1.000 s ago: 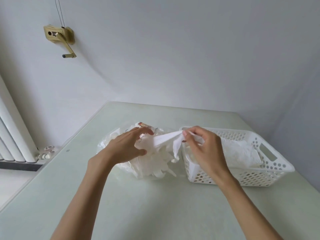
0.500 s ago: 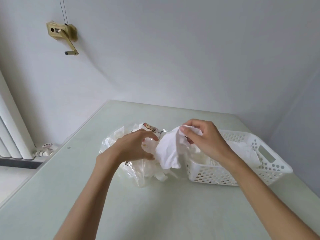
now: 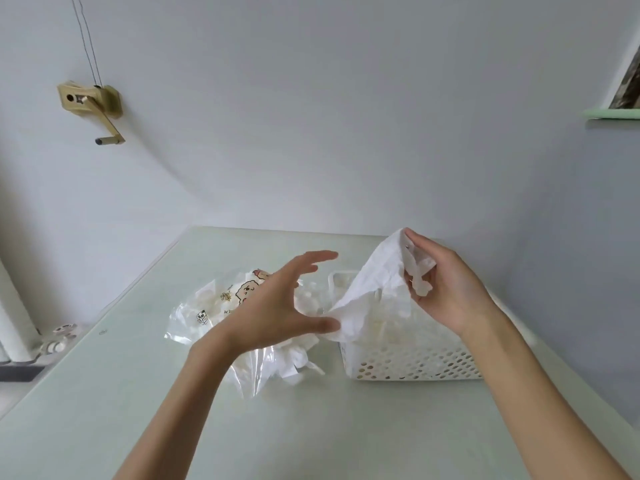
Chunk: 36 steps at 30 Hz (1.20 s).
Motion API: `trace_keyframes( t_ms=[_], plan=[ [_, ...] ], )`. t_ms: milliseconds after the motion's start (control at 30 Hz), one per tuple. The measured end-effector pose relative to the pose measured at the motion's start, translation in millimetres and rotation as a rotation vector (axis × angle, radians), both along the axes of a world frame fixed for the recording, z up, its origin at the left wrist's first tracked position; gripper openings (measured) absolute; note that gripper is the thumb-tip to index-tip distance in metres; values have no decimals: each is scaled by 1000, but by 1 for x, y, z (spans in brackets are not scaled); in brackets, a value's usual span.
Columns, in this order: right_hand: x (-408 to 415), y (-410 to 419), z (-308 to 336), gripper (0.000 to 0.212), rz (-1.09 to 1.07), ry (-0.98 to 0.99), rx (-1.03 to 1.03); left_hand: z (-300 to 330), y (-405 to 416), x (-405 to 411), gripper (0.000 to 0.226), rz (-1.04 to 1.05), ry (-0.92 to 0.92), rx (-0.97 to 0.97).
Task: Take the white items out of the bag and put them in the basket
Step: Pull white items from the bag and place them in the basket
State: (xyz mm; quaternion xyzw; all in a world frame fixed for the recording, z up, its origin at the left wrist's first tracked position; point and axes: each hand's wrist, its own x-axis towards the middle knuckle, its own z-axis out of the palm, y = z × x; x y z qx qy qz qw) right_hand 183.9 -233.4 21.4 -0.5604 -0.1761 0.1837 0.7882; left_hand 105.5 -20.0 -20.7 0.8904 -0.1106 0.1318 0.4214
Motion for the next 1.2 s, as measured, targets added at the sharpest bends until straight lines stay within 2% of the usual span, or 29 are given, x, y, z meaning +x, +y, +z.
trace_keyframes(
  t_ms=[67,100,133,200,267,333,400,467,500,567,600,667,767,867,967,1067,1133,1200],
  plan=[
    [2,-12,-1,27,-24,69,6,4,-22,10,31,-6,-48,-41],
    [5,-20,-2,26,-55,77,14,9,-31,16,15,-4,-47,-114],
    [7,-28,-3,27,-94,89,37,14,-38,20,8,-4,-14,-212],
    [17,-43,-6,26,-202,55,33,25,-48,29,7,-11,138,-400],
    [28,-54,-13,12,-381,-79,-191,37,-57,36,18,-6,271,-480],
    [35,-61,-21,39,-579,-214,-516,46,-66,45,25,26,292,-454],
    [33,-65,-21,61,-687,-398,-673,52,-76,56,25,55,275,-437],
    [23,-68,-17,61,-603,-553,-631,55,-86,64,32,69,274,-463],
    [20,-69,-15,60,-480,-571,-604,55,-91,68,35,75,272,-464],
    [11,-67,-14,62,-250,-574,-679,55,-100,74,39,79,255,-436],
    [10,-65,-16,60,-227,-612,-755,56,-105,76,39,77,238,-410],
    [13,-63,-19,43,-353,-706,-815,54,-112,77,33,93,178,-329],
    [21,-68,-15,9,-483,-716,-686,49,-113,75,18,158,37,-196],
    [24,-75,-13,5,-301,-621,-583,45,-105,76,48,205,-44,-188],
    [25,-78,-13,8,-92,-558,-477,31,-96,78,75,-89,92,-227],
    [27,-84,-11,14,8,-473,-361,7,-98,75,66,-242,177,-243],
    [29,-86,-12,7,30,-413,-296,0,-101,75,51,-287,206,-320],
    [33,-85,-14,23,12,-346,-227,-1,-104,76,37,-297,226,-413]
  ],
)
